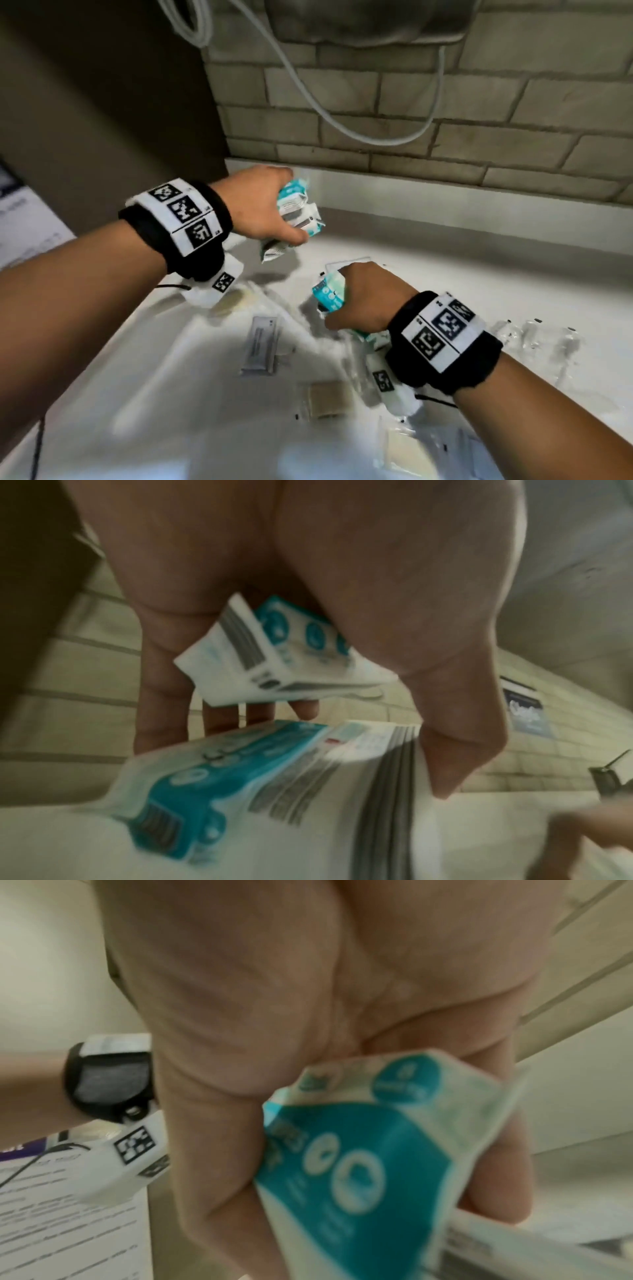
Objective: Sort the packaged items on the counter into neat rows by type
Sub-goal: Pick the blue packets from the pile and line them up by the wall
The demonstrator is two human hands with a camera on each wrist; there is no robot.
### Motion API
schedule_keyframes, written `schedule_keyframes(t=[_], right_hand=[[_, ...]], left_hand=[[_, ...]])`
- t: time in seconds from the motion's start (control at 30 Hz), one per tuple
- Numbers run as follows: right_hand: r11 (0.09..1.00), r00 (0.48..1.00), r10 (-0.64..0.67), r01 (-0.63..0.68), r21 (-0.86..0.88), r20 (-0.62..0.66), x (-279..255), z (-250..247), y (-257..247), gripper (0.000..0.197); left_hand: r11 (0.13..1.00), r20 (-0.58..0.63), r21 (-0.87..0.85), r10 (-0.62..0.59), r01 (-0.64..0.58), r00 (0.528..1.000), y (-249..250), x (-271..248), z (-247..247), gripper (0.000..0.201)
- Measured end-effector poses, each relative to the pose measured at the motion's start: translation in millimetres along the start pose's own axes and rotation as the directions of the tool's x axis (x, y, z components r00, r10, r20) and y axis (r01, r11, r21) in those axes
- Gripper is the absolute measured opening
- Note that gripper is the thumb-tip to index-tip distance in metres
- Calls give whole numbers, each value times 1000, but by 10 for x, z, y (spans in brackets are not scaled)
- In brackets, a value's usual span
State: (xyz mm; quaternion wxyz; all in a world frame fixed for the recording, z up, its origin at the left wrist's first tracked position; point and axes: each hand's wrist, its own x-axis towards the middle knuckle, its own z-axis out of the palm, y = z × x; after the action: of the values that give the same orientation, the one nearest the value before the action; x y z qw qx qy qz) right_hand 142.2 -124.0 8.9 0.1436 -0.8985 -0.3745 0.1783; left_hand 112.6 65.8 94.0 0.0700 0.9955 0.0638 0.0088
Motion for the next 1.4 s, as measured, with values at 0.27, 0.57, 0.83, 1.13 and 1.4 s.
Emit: schedule_keyframes(t=[0.27,0.57,0.83,1.13,1.4], right_hand=[[1000,991,-15,17,-17,135,539,116,-693,40],[993,998,34,-27,-112,58,1709,181,-1198,59],[978,996,23,-4,-208,91,2388,372,-1349,67],[925,984,-179,167,-340,-4,1790,530,-1532,57],[858,917,-175,320,-402,357,1311,899,-1776,76]], left_hand=[[978,21,5,-209,209,978,-1017,-718,201,55],[937,-154,-154,-338,315,929,-1508,-775,185,57],[928,-104,-187,-345,323,933,-1728,-619,352,60],[926,-120,-196,-349,322,930,-1702,-656,332,59],[950,-145,-135,-299,281,943,-1509,-752,165,73]])
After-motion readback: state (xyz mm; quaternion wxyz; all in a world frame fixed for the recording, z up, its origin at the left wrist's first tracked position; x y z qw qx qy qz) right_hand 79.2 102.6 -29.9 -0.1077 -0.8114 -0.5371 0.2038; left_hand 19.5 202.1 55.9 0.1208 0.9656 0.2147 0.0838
